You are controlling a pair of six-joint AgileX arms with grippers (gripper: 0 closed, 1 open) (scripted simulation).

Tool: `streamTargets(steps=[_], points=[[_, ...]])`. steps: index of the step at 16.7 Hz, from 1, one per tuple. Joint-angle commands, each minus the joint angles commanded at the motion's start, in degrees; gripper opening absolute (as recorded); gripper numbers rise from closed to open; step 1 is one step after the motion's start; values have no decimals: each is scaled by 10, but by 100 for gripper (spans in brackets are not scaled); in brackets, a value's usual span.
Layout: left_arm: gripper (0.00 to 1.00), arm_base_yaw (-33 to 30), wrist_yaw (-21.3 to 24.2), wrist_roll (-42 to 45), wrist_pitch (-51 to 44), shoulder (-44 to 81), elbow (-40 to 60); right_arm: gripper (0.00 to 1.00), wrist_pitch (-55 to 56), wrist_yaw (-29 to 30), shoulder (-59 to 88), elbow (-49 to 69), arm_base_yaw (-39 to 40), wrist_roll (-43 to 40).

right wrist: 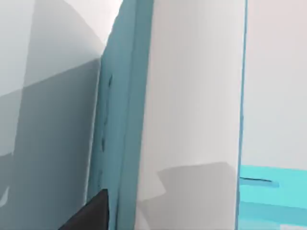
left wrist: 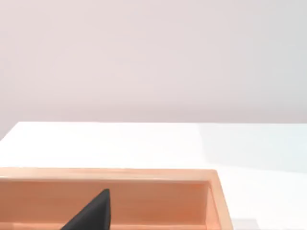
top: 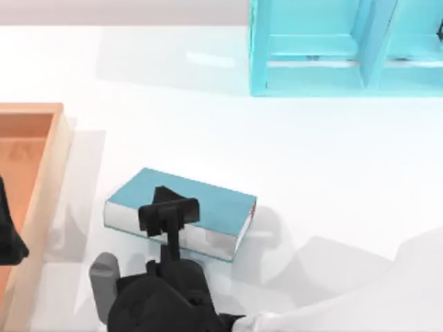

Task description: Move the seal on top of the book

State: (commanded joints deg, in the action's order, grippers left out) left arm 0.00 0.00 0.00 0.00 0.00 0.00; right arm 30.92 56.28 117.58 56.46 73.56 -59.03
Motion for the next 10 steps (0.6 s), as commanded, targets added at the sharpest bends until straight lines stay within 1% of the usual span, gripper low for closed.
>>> streamTargets(steps=[6, 8, 10], points=[[100, 0, 0, 0, 0, 0, 0, 100, -206, 102, -33, 5, 132, 170], [100, 0, 0, 0, 0, 0, 0, 100, -253, 129, -44, 6, 166, 215], [100, 0, 0, 0, 0, 0, 0, 100, -276, 145, -50, 6, 185, 237]])
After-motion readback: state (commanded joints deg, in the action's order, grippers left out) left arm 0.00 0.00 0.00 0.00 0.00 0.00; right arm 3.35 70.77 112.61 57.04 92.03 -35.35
